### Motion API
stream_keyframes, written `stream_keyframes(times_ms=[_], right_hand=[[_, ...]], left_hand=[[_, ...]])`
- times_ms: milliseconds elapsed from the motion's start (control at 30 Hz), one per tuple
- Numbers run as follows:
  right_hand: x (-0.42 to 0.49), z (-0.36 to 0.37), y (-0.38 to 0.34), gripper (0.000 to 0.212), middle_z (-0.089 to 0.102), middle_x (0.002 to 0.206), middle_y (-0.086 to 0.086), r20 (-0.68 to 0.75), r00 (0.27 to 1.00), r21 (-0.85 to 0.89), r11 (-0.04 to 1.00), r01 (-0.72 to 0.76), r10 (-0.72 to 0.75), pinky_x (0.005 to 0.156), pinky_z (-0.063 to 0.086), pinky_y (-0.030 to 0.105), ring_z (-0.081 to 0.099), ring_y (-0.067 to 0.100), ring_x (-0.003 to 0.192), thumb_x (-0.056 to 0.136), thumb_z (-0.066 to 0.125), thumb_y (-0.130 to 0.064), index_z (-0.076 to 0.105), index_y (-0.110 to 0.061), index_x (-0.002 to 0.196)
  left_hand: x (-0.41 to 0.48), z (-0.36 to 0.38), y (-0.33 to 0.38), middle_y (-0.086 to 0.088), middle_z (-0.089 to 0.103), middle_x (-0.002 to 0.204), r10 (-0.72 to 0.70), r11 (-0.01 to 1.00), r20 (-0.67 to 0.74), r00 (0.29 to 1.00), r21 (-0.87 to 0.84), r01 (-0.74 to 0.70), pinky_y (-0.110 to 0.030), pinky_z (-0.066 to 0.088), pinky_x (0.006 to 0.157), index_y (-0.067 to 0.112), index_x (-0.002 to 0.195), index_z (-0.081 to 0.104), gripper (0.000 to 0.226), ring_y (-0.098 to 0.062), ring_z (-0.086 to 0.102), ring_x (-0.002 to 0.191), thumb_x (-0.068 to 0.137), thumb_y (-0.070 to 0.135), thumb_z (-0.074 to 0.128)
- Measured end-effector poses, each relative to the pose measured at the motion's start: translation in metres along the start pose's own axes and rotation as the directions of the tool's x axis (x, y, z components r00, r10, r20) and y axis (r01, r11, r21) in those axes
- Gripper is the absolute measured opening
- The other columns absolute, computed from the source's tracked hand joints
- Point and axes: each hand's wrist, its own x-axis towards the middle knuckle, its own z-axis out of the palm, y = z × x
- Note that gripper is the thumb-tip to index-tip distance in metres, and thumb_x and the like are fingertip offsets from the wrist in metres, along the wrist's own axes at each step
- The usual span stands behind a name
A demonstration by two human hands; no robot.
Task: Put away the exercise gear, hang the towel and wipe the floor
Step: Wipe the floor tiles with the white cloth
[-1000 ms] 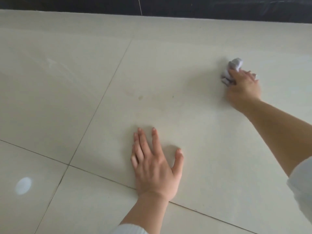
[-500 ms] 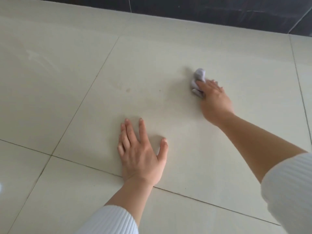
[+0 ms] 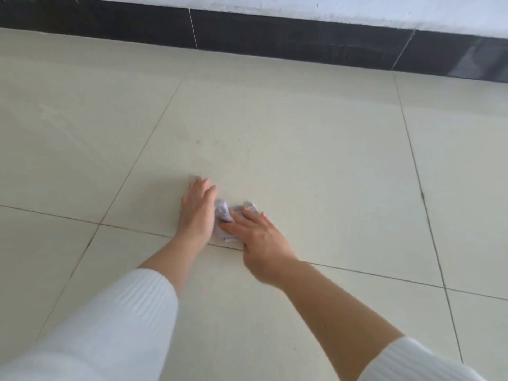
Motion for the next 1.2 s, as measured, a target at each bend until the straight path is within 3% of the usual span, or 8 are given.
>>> stream_keyframes(times_ms=[167, 333, 467, 633, 733, 867, 1033, 1200], right_hand=[[-0.077, 0.03, -0.051, 0.073, 0.015, 0.159, -0.015, 0.149, 0.98, 0.005, 0.991, 0.13, -0.13, 0.114, -0.014, 0.022, -0.001, 0.01, 0.148, 0.086, 0.039, 0.003, 0.03, -0.035, 0.148], [-0.131, 0.052, -0.068, 0.071, 0.014, 0.159, -0.015, 0.257, 0.937, -0.031, 0.967, 0.254, -0.238, 0.113, -0.016, 0.022, -0.003, 0.01, 0.148, 0.089, 0.038, 0.002, 0.026, -0.033, 0.15], [-0.17, 0.062, -0.074, 0.071, 0.021, 0.158, -0.013, 0.341, 0.888, -0.038, 0.94, 0.34, -0.308, 0.119, -0.008, 0.028, 0.002, 0.01, 0.148, 0.087, 0.037, 0.001, 0.029, -0.03, 0.15], [-0.197, 0.064, -0.05, 0.079, 0.028, 0.155, -0.013, 0.286, 0.893, -0.153, 0.903, 0.401, -0.348, 0.121, 0.01, 0.034, 0.016, 0.012, 0.146, 0.078, 0.047, -0.001, 0.031, -0.035, 0.147], [-0.178, 0.043, -0.026, 0.076, 0.031, 0.154, -0.013, 0.061, 0.987, -0.208, 0.965, 0.157, -0.148, 0.118, 0.01, 0.024, 0.024, 0.016, 0.145, 0.083, 0.052, 0.002, 0.032, -0.035, 0.147], [-0.137, 0.021, -0.004, 0.07, 0.023, 0.154, -0.017, -0.119, 0.984, -0.224, 0.961, -0.16, 0.136, 0.116, 0.017, 0.024, 0.018, 0.015, 0.143, 0.096, 0.038, -0.005, 0.012, -0.038, 0.152], [-0.076, 0.026, -0.003, 0.073, 0.025, 0.151, -0.011, -0.137, 0.957, -0.221, 0.934, -0.282, 0.256, 0.116, 0.022, 0.042, 0.017, 0.021, 0.14, 0.09, 0.035, 0.0, 0.016, -0.033, 0.152], [-0.002, 0.015, -0.003, 0.071, 0.025, 0.152, -0.01, -0.133, 0.94, -0.231, 0.913, -0.338, 0.314, 0.118, 0.016, 0.042, 0.015, 0.023, 0.141, 0.089, 0.035, 0.0, 0.02, -0.031, 0.152]], left_hand=[[-0.061, -0.041, -0.033, 0.0, 0.04, 0.15, -0.137, 0.966, -0.126, 0.983, -0.237, 0.104, -0.026, 0.02, 0.116, 0.013, 0.143, 0.043, 0.044, -0.011, 0.035, 0.138, 0.103, 0.029, 0.037], [-0.132, -0.067, -0.081, -0.007, 0.02, 0.159, 0.059, 0.982, 0.024, 0.998, 0.178, -0.062, -0.03, 0.01, 0.12, 0.009, 0.149, 0.029, 0.051, -0.016, 0.015, 0.147, 0.1, 0.018, 0.043], [-0.2, -0.11, -0.128, -0.005, -0.001, 0.161, 0.115, 0.74, 0.24, 0.964, 0.627, -0.244, -0.029, 0.002, 0.118, 0.013, 0.153, 0.012, 0.072, -0.02, -0.001, 0.149, 0.093, 0.05, 0.025], [-0.217, -0.169, -0.168, -0.015, -0.005, 0.16, -0.068, 0.629, -0.007, 0.998, 0.776, 0.048, -0.036, 0.003, 0.12, 0.017, 0.154, 0.001, 0.076, -0.026, -0.005, 0.148, 0.095, 0.056, 0.031], [-0.202, -0.175, -0.169, -0.012, -0.013, 0.16, -0.055, 0.597, 0.04, 0.998, 0.802, 0.001, -0.034, -0.002, 0.12, 0.016, 0.153, -0.006, 0.08, -0.024, -0.011, 0.148, 0.094, 0.059, 0.029], [-0.163, -0.166, -0.155, -0.01, -0.017, 0.159, 0.033, 0.629, 0.129, 0.991, 0.768, -0.121, -0.034, -0.003, 0.12, 0.017, 0.153, -0.008, 0.08, -0.022, -0.014, 0.147, 0.094, 0.059, 0.027], [-0.105, -0.156, -0.145, -0.008, -0.007, 0.161, 0.231, 0.615, 0.187, 0.955, 0.732, -0.292, -0.032, -0.002, 0.12, 0.014, 0.154, 0.003, 0.087, -0.019, -0.008, 0.148, 0.086, 0.069, 0.008], [-0.098, -0.159, -0.153, -0.005, 0.016, 0.16, 0.339, 0.657, 0.16, 0.927, 0.666, -0.354, -0.033, 0.011, 0.119, 0.015, 0.151, 0.025, 0.068, -0.018, 0.011, 0.148, 0.092, 0.05, 0.024]])
